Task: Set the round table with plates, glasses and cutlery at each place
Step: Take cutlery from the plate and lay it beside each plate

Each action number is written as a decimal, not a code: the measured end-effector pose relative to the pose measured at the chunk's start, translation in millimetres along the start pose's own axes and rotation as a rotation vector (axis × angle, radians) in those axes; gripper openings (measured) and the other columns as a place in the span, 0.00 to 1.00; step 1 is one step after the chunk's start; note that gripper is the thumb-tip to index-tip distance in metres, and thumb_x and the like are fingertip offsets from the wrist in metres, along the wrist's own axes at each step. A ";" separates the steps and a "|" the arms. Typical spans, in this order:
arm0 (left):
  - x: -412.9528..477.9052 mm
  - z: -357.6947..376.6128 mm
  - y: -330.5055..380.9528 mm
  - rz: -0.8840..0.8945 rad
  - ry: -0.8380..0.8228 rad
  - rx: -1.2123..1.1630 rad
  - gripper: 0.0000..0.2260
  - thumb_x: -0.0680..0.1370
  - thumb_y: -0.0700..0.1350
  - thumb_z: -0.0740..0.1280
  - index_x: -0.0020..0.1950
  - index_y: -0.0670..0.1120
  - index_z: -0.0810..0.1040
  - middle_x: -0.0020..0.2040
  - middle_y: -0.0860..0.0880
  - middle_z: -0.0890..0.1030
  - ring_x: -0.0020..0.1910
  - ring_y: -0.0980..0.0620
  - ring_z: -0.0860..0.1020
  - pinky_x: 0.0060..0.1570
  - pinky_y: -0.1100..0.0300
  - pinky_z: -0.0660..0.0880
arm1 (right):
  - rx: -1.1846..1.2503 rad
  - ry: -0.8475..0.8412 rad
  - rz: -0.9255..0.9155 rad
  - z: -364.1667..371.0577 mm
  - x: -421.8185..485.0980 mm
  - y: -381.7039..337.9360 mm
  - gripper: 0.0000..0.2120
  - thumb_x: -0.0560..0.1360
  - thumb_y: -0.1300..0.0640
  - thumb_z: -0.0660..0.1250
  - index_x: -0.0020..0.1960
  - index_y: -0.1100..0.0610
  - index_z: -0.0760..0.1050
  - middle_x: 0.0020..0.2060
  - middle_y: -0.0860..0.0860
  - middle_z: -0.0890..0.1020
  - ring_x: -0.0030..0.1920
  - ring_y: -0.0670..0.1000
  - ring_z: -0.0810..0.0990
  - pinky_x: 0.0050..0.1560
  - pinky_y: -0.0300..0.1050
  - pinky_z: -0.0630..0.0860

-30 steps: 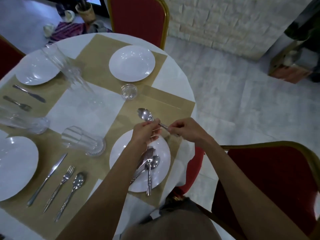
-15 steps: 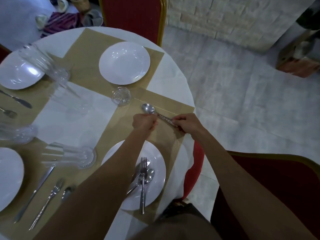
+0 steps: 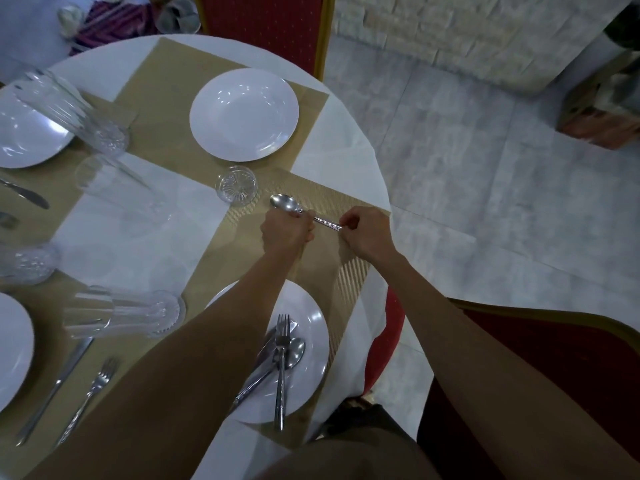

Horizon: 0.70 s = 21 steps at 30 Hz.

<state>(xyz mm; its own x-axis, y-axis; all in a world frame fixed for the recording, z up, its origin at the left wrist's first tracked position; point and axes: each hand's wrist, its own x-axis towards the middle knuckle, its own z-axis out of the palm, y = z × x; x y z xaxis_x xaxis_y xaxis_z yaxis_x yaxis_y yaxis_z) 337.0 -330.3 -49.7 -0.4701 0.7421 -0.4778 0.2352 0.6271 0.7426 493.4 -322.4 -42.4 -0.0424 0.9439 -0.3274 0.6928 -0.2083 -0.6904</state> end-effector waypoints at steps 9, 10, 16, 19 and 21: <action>-0.6 3.5 5.3 -0.026 0.013 0.027 0.11 0.72 0.53 0.73 0.37 0.46 0.84 0.28 0.55 0.83 0.26 0.61 0.81 0.30 0.71 0.68 | -0.035 0.056 -0.009 4.3 -0.1 2.8 0.07 0.73 0.67 0.68 0.48 0.60 0.82 0.46 0.55 0.83 0.46 0.51 0.80 0.45 0.41 0.76; -0.4 3.8 4.5 -0.029 0.014 0.023 0.11 0.72 0.53 0.73 0.37 0.46 0.84 0.28 0.55 0.83 0.26 0.61 0.81 0.32 0.70 0.69 | -0.036 0.058 -0.005 4.6 0.0 3.1 0.07 0.73 0.67 0.68 0.48 0.60 0.82 0.47 0.56 0.83 0.46 0.52 0.81 0.46 0.43 0.77; -9.1 -1.8 6.3 -0.087 -0.080 -0.111 0.08 0.72 0.46 0.75 0.40 0.42 0.85 0.34 0.48 0.84 0.32 0.53 0.82 0.43 0.65 0.77 | -0.042 0.046 0.012 1.7 -4.0 -1.8 0.08 0.73 0.68 0.67 0.50 0.62 0.81 0.48 0.58 0.83 0.50 0.55 0.81 0.50 0.45 0.77; -28.2 -25.8 2.3 -0.131 -0.179 -0.221 0.07 0.71 0.42 0.77 0.44 0.39 0.85 0.40 0.40 0.84 0.37 0.47 0.80 0.47 0.54 0.78 | 0.053 0.062 0.005 -2.9 -25.8 -9.8 0.10 0.70 0.66 0.69 0.52 0.59 0.80 0.46 0.52 0.83 0.46 0.50 0.79 0.39 0.27 0.68; -47.4 -49.9 -6.1 -0.092 -0.176 -0.201 0.07 0.72 0.45 0.77 0.46 0.43 0.86 0.38 0.44 0.84 0.34 0.52 0.79 0.40 0.59 0.78 | 0.145 0.044 0.025 -3.3 -52.6 -13.0 0.10 0.71 0.62 0.71 0.51 0.56 0.80 0.42 0.44 0.80 0.44 0.46 0.78 0.39 0.25 0.68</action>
<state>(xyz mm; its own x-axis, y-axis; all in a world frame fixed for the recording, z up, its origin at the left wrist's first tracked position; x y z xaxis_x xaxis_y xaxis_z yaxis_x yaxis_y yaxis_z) 315.3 -381.2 -8.2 -0.3226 0.7252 -0.6083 0.0163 0.6468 0.7625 489.0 -368.5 -14.0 0.0075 0.9475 -0.3196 0.5817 -0.2641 -0.7693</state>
